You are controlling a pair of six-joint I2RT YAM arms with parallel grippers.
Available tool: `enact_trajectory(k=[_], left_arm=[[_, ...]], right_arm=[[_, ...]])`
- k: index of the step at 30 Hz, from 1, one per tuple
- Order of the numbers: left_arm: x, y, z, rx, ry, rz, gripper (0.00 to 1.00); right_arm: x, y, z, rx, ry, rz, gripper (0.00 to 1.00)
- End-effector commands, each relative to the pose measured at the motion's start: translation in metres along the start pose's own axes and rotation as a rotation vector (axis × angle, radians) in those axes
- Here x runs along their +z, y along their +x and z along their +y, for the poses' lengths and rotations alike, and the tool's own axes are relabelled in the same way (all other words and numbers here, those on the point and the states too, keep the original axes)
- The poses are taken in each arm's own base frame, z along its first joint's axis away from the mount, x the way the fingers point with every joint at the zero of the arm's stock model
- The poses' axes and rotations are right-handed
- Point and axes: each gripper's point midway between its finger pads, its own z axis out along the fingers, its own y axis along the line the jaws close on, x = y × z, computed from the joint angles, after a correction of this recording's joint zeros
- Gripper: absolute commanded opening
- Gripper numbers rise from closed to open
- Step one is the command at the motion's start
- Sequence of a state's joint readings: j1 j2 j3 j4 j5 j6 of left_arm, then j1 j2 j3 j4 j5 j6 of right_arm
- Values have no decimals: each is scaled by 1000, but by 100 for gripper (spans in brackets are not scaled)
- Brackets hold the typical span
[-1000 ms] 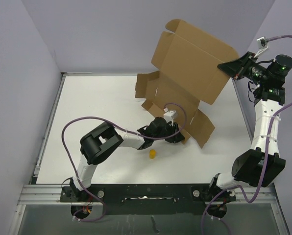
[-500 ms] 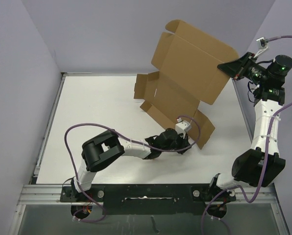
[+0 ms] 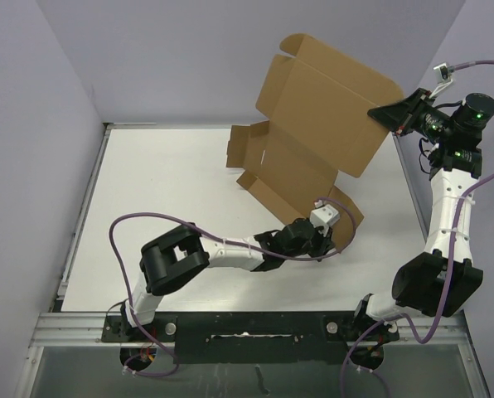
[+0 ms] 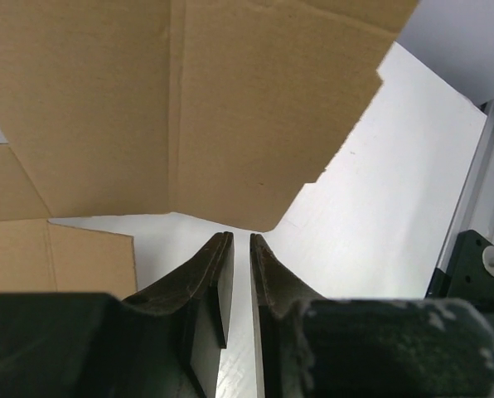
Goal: Fold the paper box
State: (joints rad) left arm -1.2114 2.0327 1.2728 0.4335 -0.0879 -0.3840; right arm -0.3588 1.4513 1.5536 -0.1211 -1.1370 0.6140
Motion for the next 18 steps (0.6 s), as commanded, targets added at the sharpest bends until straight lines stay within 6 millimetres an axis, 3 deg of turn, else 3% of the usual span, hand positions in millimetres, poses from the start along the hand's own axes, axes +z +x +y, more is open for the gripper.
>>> enact_trajectory(k=[1,5,14,18], left_arm=[[8,-11,17,22,-41,-18,14],[9,-10,27,10,-44,-8,14],[13,5,11,40,14,10,14],[15,16,16,73,-22,37,14]], right_arm=[[-4,-10,21,-60,-30,-23,0],[-4,-10,22,-60,-30,-23,0],[-4,-10,20,-57,-27,-24,0],[-4,-10,21,-59,-28,-25,0]])
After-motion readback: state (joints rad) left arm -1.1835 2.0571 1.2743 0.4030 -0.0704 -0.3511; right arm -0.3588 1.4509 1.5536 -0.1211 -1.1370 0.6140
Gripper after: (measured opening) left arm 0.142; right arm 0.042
